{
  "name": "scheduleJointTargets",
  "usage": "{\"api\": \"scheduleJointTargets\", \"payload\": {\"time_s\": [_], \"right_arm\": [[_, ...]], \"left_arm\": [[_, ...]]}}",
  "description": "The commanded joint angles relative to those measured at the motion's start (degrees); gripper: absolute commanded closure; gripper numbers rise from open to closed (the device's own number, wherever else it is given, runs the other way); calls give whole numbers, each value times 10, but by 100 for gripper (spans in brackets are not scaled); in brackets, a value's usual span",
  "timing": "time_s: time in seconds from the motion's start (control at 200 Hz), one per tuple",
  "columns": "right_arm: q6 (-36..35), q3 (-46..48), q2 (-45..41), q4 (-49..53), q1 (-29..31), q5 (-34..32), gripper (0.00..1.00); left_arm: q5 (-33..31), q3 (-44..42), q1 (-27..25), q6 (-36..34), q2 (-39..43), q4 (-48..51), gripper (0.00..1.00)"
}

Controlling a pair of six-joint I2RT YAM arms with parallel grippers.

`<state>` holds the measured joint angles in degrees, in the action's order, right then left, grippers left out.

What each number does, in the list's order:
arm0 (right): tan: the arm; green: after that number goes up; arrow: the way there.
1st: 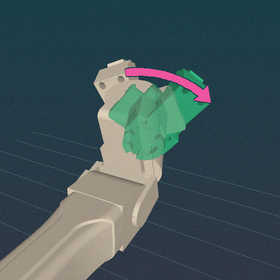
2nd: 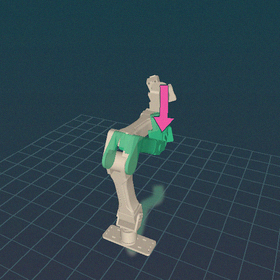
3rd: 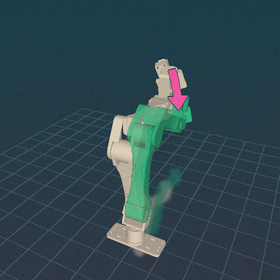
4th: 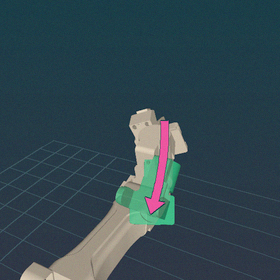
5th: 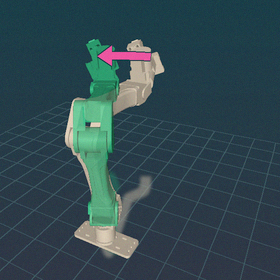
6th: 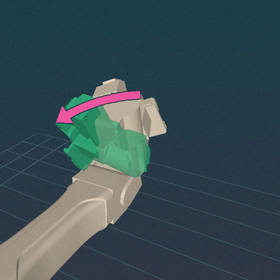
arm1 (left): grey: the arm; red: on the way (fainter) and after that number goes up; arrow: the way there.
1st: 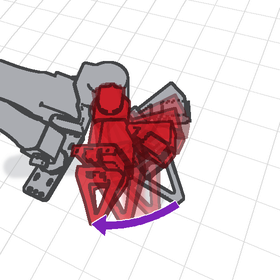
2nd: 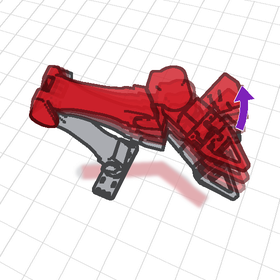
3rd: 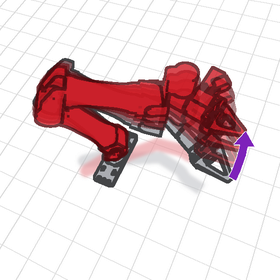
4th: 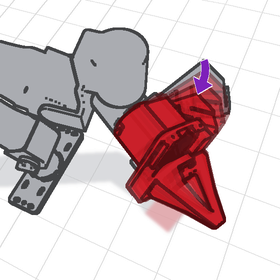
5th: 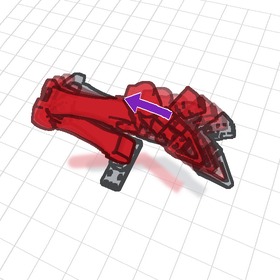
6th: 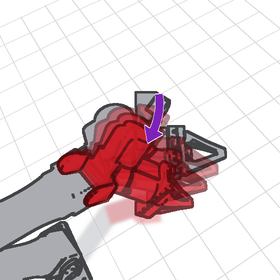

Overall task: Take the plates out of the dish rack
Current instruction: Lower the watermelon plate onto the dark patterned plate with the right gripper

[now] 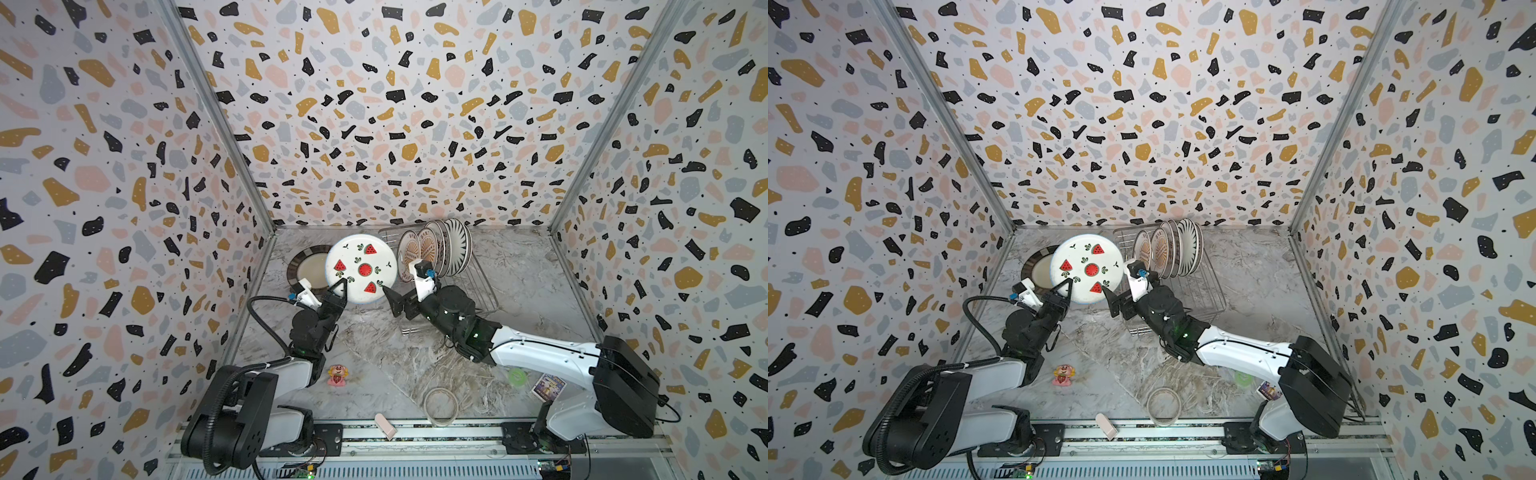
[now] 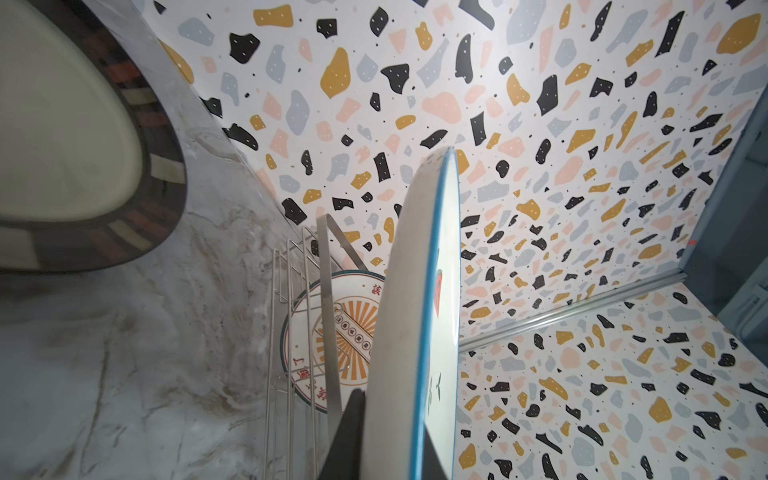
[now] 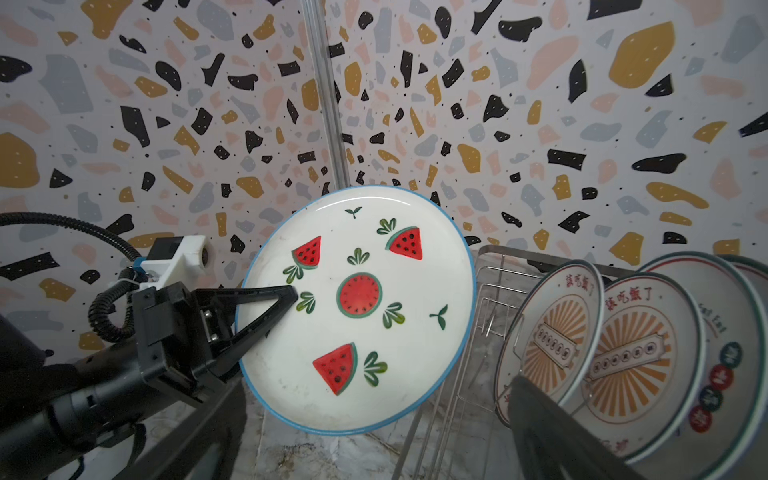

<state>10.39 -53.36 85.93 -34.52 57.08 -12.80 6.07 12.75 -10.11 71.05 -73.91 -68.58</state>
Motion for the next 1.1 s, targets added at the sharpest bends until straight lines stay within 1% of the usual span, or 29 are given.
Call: {"api": "scheduleJointTargets", "payload": {"time_s": [0.0,0.225,0.385,0.491,0.541,0.661,0.751,0.826,0.931,1.026,1.096], "right_arm": [[2,-55,29,18,6,30,1],[14,-149,121,38,9,31,1],[21,-214,182,41,10,51,1],[22,-244,215,41,10,49,1],[21,-258,231,42,10,49,1],[21,-291,260,53,9,50,1],[19,-309,277,48,9,60,1],[19,-339,299,63,6,76,1],[19,-374,326,83,2,81,1],[24,-391,344,86,-4,86,1],[37,-394,354,80,-11,105,1]], "left_arm": [[-35,2,22,20,29,-78,100],[-71,-9,54,26,48,-28,100],[-93,-14,65,42,37,-45,100],[-113,-2,76,46,37,0,100],[-123,1,80,45,33,4,100],[-127,8,89,47,20,5,100],[-143,10,94,49,8,3,100],[-143,18,98,53,-11,-6,100],[-146,31,101,62,-45,-17,100],[-165,37,101,65,-68,-22,100],[-181,48,101,58,-78,-12,100]]}}
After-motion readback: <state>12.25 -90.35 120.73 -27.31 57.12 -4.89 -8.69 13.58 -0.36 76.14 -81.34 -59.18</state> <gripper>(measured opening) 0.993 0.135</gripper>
